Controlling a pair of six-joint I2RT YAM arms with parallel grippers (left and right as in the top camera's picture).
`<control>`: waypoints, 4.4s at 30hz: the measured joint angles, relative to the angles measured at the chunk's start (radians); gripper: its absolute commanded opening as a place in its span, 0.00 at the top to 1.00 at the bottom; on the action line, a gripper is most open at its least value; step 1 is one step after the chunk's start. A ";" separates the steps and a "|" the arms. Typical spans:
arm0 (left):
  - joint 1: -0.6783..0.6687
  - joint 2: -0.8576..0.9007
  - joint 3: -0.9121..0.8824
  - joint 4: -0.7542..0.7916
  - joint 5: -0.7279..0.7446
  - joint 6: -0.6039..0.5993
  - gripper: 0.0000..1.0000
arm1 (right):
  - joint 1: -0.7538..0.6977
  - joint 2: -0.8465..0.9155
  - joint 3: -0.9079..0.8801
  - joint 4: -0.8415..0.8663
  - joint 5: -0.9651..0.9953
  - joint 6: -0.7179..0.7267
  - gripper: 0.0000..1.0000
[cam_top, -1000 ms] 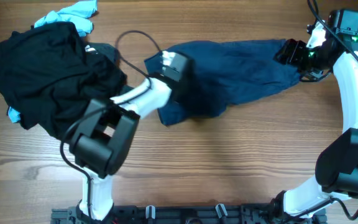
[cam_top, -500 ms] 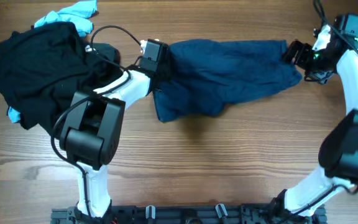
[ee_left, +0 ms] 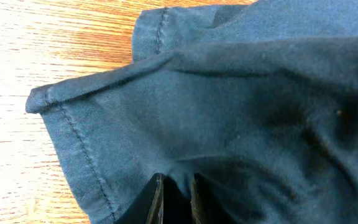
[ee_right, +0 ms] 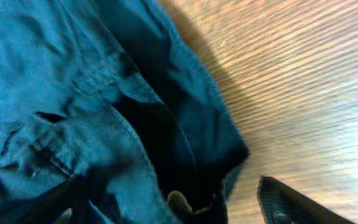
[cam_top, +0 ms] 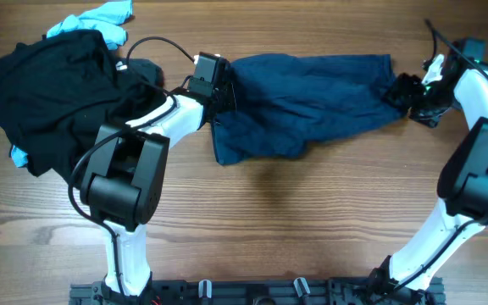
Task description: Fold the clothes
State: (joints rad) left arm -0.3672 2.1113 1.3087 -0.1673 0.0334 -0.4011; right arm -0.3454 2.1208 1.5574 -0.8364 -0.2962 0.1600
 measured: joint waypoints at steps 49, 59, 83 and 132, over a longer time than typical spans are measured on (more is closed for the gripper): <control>0.343 -0.269 -0.023 -0.298 0.732 -0.100 0.41 | 0.710 -0.348 0.008 0.001 -0.272 -0.014 0.96; 0.687 -0.283 -0.023 -0.356 0.949 -0.081 0.41 | 0.893 -0.348 -0.014 -0.024 -0.213 -0.151 0.96; 0.586 -0.283 -0.023 -0.367 0.832 -0.013 0.72 | 0.883 -0.451 0.082 0.006 -0.089 -0.024 0.96; 0.285 -0.283 -0.023 -0.525 0.577 0.004 0.82 | 0.527 -0.409 -0.141 -0.114 -0.063 0.139 0.05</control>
State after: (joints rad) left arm -0.0822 1.8286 1.2854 -0.6918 0.6106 -0.3973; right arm 0.1814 1.7119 1.4166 -0.9508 -0.3592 0.2989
